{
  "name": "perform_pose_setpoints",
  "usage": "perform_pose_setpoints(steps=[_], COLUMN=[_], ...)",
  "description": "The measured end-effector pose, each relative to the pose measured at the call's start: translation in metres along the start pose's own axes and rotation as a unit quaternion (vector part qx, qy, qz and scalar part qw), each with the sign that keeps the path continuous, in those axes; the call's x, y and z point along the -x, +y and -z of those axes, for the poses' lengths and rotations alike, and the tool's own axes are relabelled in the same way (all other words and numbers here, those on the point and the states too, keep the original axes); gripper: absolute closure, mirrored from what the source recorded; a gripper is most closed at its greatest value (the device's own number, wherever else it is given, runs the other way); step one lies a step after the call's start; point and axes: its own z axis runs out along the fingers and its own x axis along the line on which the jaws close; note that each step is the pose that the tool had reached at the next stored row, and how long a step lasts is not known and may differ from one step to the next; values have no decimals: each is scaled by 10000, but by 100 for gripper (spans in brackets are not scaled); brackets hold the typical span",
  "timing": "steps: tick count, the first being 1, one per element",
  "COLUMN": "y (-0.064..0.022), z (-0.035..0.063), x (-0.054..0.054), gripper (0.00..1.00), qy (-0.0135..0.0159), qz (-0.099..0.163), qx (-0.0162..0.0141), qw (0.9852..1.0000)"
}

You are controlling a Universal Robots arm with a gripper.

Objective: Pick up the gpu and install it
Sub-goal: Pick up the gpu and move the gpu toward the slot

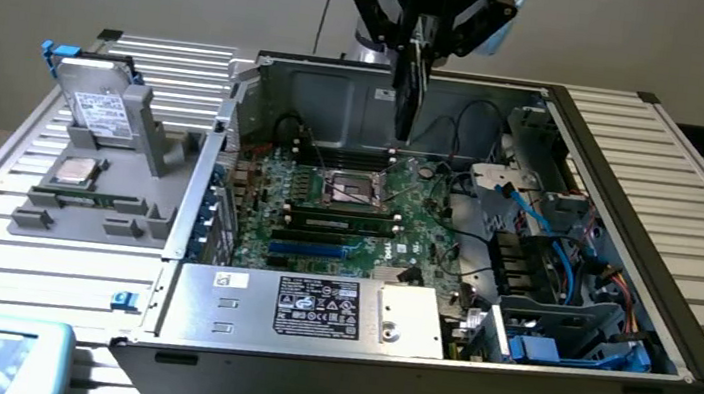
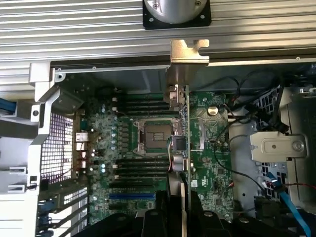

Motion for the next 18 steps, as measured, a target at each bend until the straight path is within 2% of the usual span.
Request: perform_pose_setpoints(steps=[1, 7, 15, 18], y=[0, 2, -6, -6], z=[-3, -19, -100, -104], x=[18, 115, 189, 192], gripper=[71, 71, 71, 71], qy=[-12, -26, -60, -62], qz=[2, 3, 8, 8], qx=[-1, -8, -19, -19], qw=[10000, 10000, 10000, 10000])
